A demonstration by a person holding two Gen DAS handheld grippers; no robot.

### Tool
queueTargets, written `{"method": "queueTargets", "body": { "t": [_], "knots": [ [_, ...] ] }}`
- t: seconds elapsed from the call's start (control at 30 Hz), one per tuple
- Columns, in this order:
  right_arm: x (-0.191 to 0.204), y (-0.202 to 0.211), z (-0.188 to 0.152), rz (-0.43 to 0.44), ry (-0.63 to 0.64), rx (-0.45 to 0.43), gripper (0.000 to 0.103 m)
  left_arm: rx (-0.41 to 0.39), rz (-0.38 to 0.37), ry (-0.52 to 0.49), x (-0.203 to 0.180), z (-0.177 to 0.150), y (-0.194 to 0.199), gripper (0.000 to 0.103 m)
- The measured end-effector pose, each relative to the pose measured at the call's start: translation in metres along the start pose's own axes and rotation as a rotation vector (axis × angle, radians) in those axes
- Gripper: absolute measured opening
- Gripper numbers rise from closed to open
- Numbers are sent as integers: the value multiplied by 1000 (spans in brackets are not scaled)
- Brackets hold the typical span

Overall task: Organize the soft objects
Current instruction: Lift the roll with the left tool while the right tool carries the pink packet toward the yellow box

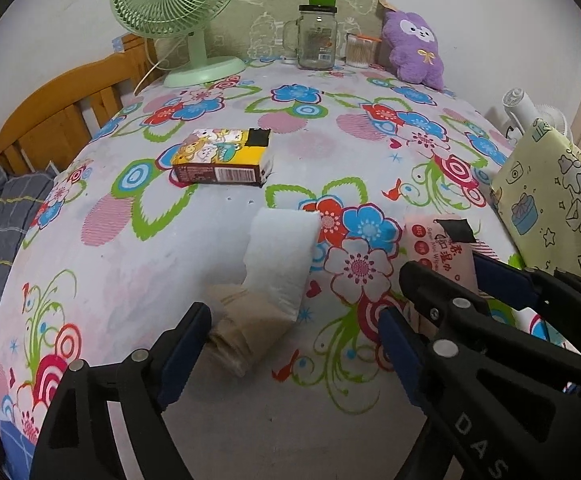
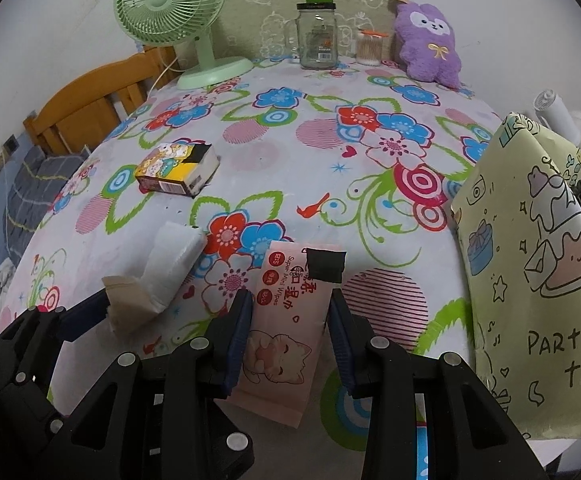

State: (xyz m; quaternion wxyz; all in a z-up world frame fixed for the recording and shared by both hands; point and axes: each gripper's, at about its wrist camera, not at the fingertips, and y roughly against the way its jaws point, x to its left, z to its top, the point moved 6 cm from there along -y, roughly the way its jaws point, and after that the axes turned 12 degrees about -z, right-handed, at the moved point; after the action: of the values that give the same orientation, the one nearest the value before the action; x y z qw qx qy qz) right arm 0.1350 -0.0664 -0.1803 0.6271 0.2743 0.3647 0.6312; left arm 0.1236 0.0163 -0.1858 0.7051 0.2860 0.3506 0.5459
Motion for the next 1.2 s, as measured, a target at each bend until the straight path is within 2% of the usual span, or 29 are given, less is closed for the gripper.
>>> {"method": "queueTargets", "body": {
  "t": [0.07, 0.17, 0.2, 0.23, 0.27, 0.3, 0.37, 0.67, 1.2],
  "knots": [
    [-1, -2, 2, -8, -3, -2, 41, -6, -2, -10, 0, 4, -3, 82],
    [-3, -4, 7, -12, -20, -3, 41, -24, -10, -15, 1, 9, -5, 70],
    [-3, -4, 8, -14, -23, -4, 41, -26, -16, -16, 1, 10, -6, 63],
    [-4, -4, 9, -16, -26, -6, 41, -28, -22, -20, 0, 12, -6, 48],
    [-3, -5, 11, -17, -29, -8, 41, -28, -30, -23, 0, 13, -5, 41],
    [-3, -5, 12, -18, -32, -9, 41, -24, -38, -21, 0, 15, -5, 33],
    [-3, -5, 14, -21, -31, -11, 41, -21, -44, -16, 1, 15, -5, 25],
    [-4, 7, 17, -22, -35, -35, 41, -50, -56, -18, -5, 18, 10, 21],
    [-30, 73, 31, -20, -54, -149, 41, -155, -43, -62, -41, 36, 68, 21]
  ]
}}
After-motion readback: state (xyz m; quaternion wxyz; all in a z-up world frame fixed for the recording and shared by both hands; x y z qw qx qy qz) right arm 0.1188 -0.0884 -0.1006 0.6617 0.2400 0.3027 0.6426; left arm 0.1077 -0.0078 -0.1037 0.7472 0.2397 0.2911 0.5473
